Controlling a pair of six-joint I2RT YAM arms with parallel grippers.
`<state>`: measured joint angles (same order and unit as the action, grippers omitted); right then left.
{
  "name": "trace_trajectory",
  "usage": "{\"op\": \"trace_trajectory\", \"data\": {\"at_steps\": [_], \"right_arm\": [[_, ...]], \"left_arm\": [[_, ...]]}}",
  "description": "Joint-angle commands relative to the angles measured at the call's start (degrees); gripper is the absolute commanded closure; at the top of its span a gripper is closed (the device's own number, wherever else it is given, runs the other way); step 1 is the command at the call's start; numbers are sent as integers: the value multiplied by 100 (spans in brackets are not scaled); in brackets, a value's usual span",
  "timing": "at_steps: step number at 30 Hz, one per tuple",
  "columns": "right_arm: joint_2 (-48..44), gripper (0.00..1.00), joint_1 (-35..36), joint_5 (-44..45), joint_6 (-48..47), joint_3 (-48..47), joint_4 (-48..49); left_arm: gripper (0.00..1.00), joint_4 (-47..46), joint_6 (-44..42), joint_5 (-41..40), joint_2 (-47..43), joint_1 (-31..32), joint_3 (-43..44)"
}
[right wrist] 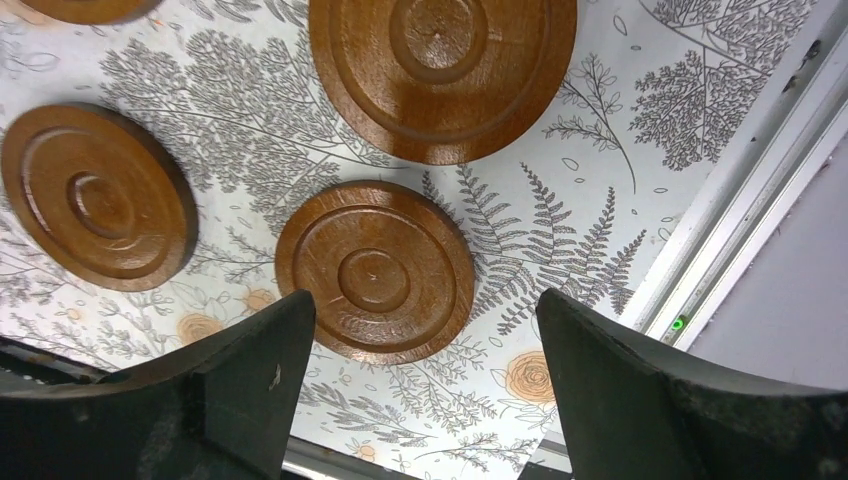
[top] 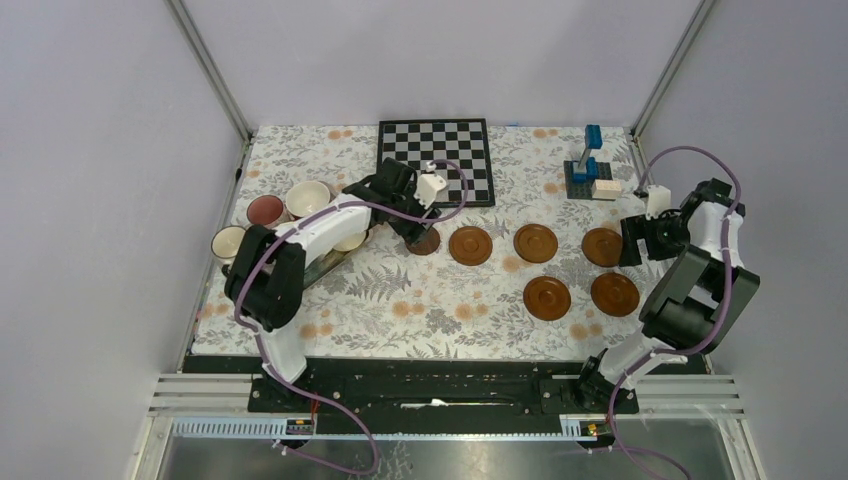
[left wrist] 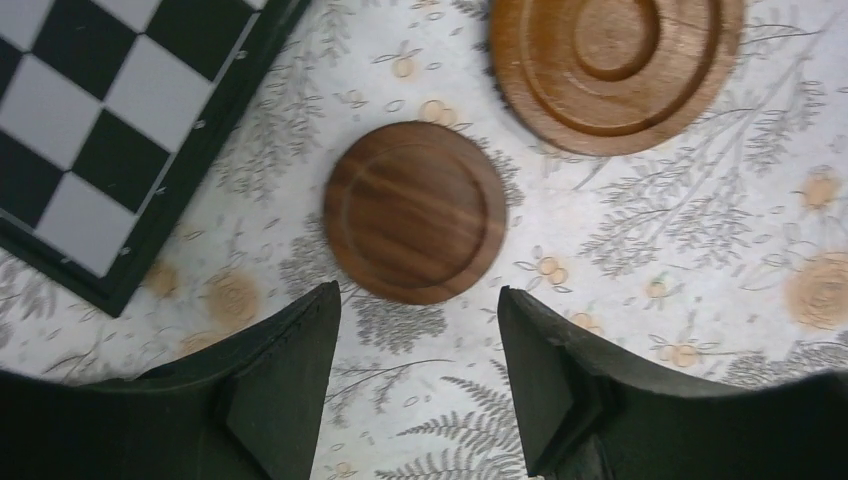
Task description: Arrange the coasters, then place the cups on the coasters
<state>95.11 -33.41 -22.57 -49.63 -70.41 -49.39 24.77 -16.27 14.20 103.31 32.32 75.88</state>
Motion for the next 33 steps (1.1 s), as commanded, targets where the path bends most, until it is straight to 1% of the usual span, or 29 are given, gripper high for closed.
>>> {"op": "trace_trajectory", "data": {"at_steps": [1, 6, 10, 12, 14, 19, 26, 33], "right_arm": [[-320, 11, 140, -403, 255, -326, -548], [-628, 9, 412, -452, 475, -262, -555], [-936, 7, 680, -565, 608, -174, -590], [-1053, 6, 706, -761, 734, -154, -578], [-1109, 5, 777, -925, 848, -124, -611], [-1228, 5, 903, -1132, 1072, -44, -533], [-1320, 4, 950, -1306, 1215, -112, -498], [-1376, 4, 950, -1349, 1251, -16, -430]], "left_arm": [[37, -112, -388, -349, -17, -114, 152], [40, -407, -428, -653, 345, -259, 257], [45, -314, -421, -634, 864, -383, 693], [47, -332, -445, -489, 995, -424, 785], [48, -320, -440, -170, 1096, -497, 845], [56, -116, -455, 144, 1397, -580, 1036], [64, 205, -592, 428, 1559, -651, 975], [77, 317, -874, 556, 1272, -688, 469]]}}
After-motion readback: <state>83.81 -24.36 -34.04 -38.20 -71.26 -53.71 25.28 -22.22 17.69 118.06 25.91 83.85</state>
